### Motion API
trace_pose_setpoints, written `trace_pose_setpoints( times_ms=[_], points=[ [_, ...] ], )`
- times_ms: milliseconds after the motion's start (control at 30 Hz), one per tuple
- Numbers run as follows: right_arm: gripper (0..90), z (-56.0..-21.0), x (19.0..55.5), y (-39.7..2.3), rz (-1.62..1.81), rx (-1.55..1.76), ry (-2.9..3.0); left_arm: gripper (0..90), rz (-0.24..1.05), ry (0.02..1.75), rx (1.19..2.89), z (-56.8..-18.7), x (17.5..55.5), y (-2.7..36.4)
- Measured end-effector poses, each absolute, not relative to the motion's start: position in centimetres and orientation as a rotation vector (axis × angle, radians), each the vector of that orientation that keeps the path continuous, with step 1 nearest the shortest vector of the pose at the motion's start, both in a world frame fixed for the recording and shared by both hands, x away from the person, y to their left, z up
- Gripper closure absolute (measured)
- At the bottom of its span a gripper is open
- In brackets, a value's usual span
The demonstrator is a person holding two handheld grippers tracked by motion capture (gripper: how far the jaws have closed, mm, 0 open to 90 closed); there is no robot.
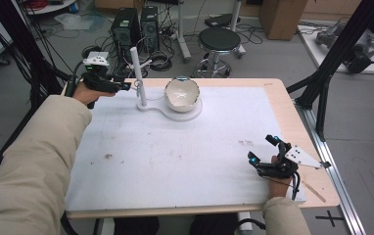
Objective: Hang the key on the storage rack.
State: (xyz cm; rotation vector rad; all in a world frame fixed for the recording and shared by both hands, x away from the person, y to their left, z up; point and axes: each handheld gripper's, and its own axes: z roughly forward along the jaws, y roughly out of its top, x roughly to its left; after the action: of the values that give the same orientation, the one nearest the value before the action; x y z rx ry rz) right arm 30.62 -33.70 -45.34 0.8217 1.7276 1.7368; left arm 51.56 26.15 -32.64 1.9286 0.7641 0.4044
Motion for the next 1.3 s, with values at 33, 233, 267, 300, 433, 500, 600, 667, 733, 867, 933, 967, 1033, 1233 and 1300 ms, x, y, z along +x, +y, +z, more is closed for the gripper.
trace_pose_setpoints(
  times_ms=[33,233,267,300,433,500,600,667,733,867,933,967,1033,1233,1300],
  points=[
    [0.4,-45.3,30.6,-33.7,1.733,0.821,1.727,39.6,0.417,0.776,1.913,-32.5,51.0,26.4],
    [0.4,-45.3,30.7,-33.6,1.730,0.829,1.730,7.3,0.549,0.791,1.844,-31.2,47.2,28.0],
    [0.4,-45.3,30.7,-33.7,1.729,0.827,1.731,1.9,0.584,0.803,1.828,-31.0,46.5,28.1],
    [0.5,-45.3,30.7,-33.6,1.728,0.828,1.729,1.7,0.592,0.791,1.819,-30.9,46.1,28.3],
    [0.4,-45.3,30.6,-33.6,1.729,0.826,1.736,1.6,0.612,0.735,1.786,-30.7,43.7,28.8],
    [0.5,-45.3,30.7,-33.6,1.725,0.819,1.735,1.7,0.616,0.721,1.775,-30.8,42.8,28.8],
    [0.5,-45.3,30.6,-33.6,1.728,0.838,1.736,1.7,0.606,0.694,1.752,-31.4,41.1,28.9],
    [0.4,-45.3,30.7,-33.6,1.726,0.829,1.732,1.7,0.600,0.674,1.741,-32.0,40.1,28.9],
    [0.4,-45.3,30.7,-33.6,1.722,0.823,1.732,1.7,0.602,0.666,1.730,-32.8,38.9,28.8],
    [0.4,-45.3,30.7,-33.6,1.724,0.826,1.737,1.7,0.612,0.651,1.701,-34.4,36.4,28.7],
    [0.5,-45.3,30.7,-33.6,1.724,0.826,1.735,1.7,0.614,0.658,1.666,-35.5,34.8,28.8],
    [0.4,-45.3,30.7,-33.6,1.724,0.825,1.735,1.7,0.622,0.662,1.652,-36.1,34.1,28.9],
    [0.4,-45.3,30.6,-33.6,1.724,0.828,1.736,1.7,0.636,0.674,1.627,-37.4,32.9,29.3],
    [0.5,-45.3,30.6,-33.6,1.721,0.830,1.738,1.7,0.658,0.698,1.552,-41.0,29.8,30.1],
    [0.4,-45.3,30.6,-33.6,1.720,0.827,1.736,1.7,0.662,0.696,1.538,-42.0,29.0,30.1]
  ],
)
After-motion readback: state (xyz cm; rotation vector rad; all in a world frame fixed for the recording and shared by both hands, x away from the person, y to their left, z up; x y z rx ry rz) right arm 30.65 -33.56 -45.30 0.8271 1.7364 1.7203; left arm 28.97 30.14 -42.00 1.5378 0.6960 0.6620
